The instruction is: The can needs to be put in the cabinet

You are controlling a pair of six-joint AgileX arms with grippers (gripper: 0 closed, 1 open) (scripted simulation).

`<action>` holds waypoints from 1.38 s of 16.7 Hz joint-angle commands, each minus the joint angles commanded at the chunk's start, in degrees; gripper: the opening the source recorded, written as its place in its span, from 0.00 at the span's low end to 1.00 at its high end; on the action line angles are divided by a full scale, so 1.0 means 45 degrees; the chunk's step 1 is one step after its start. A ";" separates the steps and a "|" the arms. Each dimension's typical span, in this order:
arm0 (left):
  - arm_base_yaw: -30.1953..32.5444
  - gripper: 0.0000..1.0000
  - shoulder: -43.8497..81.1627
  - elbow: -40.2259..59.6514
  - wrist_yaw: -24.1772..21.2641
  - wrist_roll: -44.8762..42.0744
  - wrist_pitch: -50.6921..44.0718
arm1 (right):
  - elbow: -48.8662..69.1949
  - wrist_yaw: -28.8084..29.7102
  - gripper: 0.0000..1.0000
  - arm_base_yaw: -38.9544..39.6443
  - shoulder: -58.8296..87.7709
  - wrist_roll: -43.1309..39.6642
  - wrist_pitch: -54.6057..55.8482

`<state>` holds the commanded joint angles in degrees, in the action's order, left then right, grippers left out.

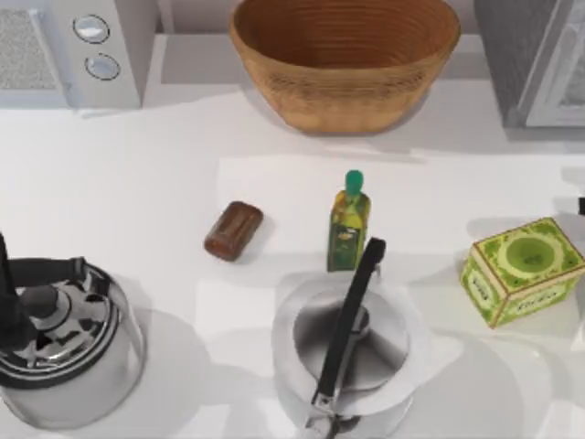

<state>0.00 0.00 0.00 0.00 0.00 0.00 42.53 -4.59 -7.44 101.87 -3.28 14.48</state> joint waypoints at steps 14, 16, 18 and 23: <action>0.0000 1.00 0.0000 0.0000 0.0000 0.0000 0.0000 | 0.4081 0.0200 0.00 0.0267 -0.3803 -0.0009 -0.8014; 0.0000 1.00 0.0000 0.0000 0.0000 0.0000 0.0000 | 0.4081 0.0200 0.00 0.0267 -0.3803 -0.0009 -0.8014; 0.0000 1.00 0.0000 0.0000 0.0000 0.0000 0.0000 | 0.4055 0.0177 0.00 0.0268 -0.3760 0.0017 -0.7988; 0.0000 1.00 0.0000 0.0000 0.0000 0.0000 0.0000 | 0.3980 0.0359 0.00 0.0542 -0.5762 0.0104 -0.8459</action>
<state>0.00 0.00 0.00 0.00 0.00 0.00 60.44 -2.98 -5.01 75.94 -2.81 -23.58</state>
